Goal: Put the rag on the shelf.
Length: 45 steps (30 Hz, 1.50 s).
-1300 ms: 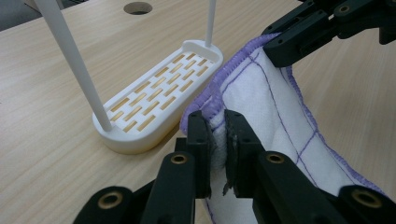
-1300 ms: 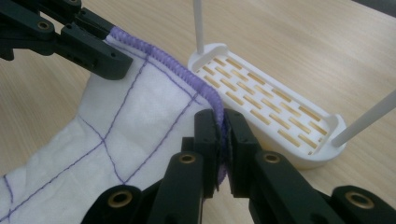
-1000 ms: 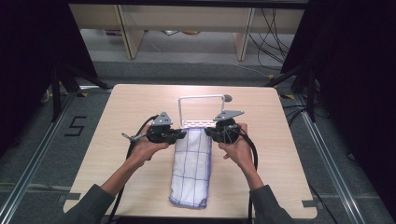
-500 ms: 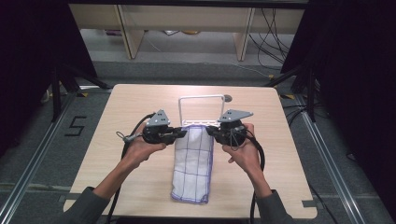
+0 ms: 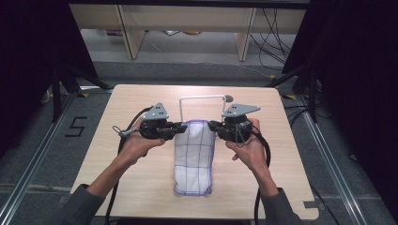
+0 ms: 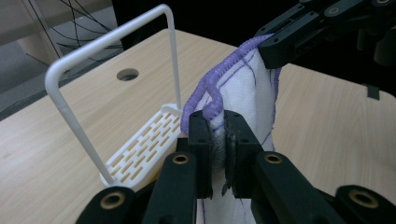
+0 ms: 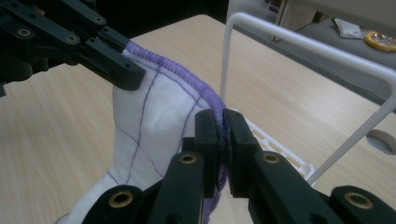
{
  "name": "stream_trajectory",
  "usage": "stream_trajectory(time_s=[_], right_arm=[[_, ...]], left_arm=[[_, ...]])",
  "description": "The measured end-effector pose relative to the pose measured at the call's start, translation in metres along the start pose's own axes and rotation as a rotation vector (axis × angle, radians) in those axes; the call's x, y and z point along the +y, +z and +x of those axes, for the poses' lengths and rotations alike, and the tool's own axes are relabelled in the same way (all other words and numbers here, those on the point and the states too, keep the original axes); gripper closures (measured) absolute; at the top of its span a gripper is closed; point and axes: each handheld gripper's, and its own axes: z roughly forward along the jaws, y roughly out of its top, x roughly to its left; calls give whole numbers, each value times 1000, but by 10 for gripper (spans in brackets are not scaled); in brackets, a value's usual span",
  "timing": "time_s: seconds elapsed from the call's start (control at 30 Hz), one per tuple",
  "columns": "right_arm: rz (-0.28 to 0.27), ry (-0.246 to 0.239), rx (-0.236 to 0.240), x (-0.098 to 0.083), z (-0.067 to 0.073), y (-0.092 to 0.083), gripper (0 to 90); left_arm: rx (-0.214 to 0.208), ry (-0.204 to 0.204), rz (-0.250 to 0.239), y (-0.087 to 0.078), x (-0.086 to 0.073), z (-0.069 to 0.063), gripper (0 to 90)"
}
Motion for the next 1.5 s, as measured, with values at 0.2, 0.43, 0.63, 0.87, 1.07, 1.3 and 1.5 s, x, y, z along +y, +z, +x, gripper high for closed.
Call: stream_trajectory(time_s=[0.2,0.43,0.63,0.87,1.07,1.3,1.5], right_arm=[[-41,-20,-15,21,2,-21,857],[-81,-49,-47,48,-1,-40,858],[-103,-35,-70,65,-9,-45,859],[-131,-14,-66,80,-21,-44,859],[-151,-23,-98,92,-34,-42,859],[-169,-11,-131,108,-44,-42,858],[-184,1,-140,121,-52,-39,858]], left_arm=[[1,13,-38,-14,22,-5,824],[1,38,-62,-24,48,-10,825],[30,42,-73,-25,67,-4,826],[56,33,-96,-25,86,11,827],[66,23,-109,-22,101,20,824],[111,16,-110,-17,118,30,825],[133,-7,-129,-14,131,42,824]])
